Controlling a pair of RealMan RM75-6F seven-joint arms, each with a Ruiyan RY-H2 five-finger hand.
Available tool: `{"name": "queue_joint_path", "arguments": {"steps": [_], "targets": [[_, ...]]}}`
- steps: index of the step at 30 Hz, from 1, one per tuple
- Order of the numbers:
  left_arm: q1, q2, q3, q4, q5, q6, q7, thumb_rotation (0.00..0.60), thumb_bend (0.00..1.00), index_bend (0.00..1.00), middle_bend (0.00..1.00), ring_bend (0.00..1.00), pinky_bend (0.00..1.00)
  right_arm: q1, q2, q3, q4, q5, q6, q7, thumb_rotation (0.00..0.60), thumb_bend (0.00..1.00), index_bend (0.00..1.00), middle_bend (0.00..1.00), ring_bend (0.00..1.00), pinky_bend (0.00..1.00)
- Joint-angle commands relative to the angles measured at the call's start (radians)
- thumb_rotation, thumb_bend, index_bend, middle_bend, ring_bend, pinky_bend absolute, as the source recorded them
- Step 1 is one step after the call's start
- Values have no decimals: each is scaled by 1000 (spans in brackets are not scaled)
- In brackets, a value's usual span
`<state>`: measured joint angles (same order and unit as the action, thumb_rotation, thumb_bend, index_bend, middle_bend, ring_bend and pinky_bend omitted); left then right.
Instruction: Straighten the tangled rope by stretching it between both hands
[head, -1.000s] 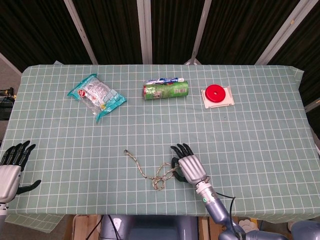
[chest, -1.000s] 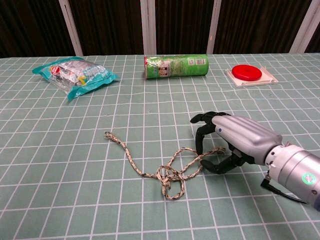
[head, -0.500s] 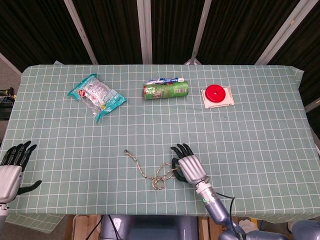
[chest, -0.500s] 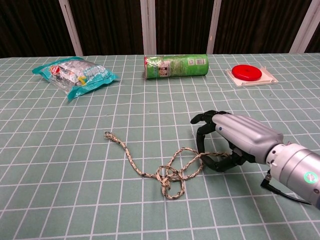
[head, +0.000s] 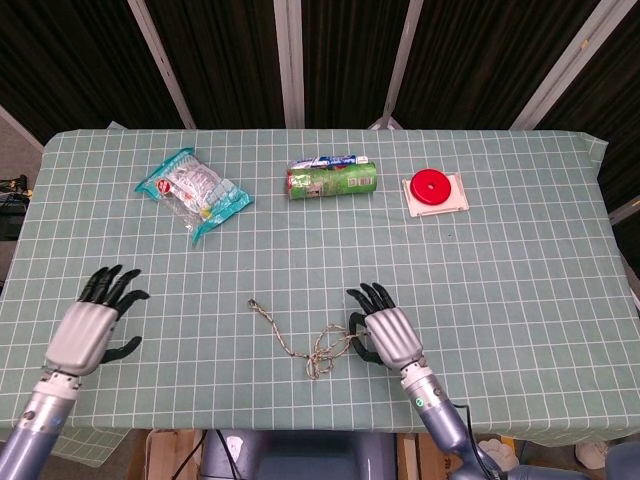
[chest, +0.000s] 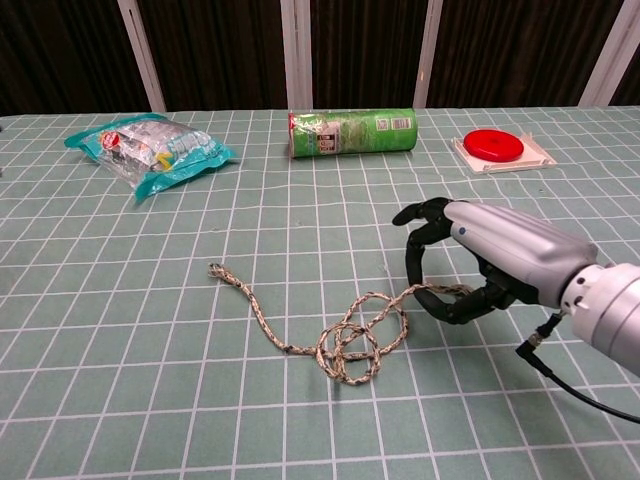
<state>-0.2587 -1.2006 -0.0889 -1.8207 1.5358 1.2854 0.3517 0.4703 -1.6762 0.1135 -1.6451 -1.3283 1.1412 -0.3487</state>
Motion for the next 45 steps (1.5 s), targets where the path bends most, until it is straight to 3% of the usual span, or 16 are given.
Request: {"name": "queue_joint_path", "arguments": {"steps": [1, 8, 15, 30, 45], "targets": [[-128, -112, -75, -2, -67, -124, 150, 600, 333, 416, 138, 12, 0, -6, 6, -4, -15, 9, 6, -4, 600, 489, 592, 163, 0, 0], [-267, -261, -129, 82, -208, -266, 275, 600, 345, 460, 146, 12, 0, -7, 22, 1, -34, 27, 8, -12, 600, 489, 592, 163, 0, 0], [-366, -377, -131, 158, -322, -351, 349, 600, 357, 479, 146, 12, 0, -9, 47, 12, -39, 45, 11, -2, 600, 489, 592, 163, 0, 0], [-454, -528, -79, 227, -441, -339, 448, 600, 415, 521, 158, 12, 0, -8, 87, 21, -30, 61, 6, 43, 600, 490, 592, 163, 0, 0], [-481, -561, -60, 265, -485, -305, 438, 600, 446, 547, 163, 12, 0, -2, 102, 23, -42, 65, 12, 34, 600, 489, 592, 163, 0, 0]]}}
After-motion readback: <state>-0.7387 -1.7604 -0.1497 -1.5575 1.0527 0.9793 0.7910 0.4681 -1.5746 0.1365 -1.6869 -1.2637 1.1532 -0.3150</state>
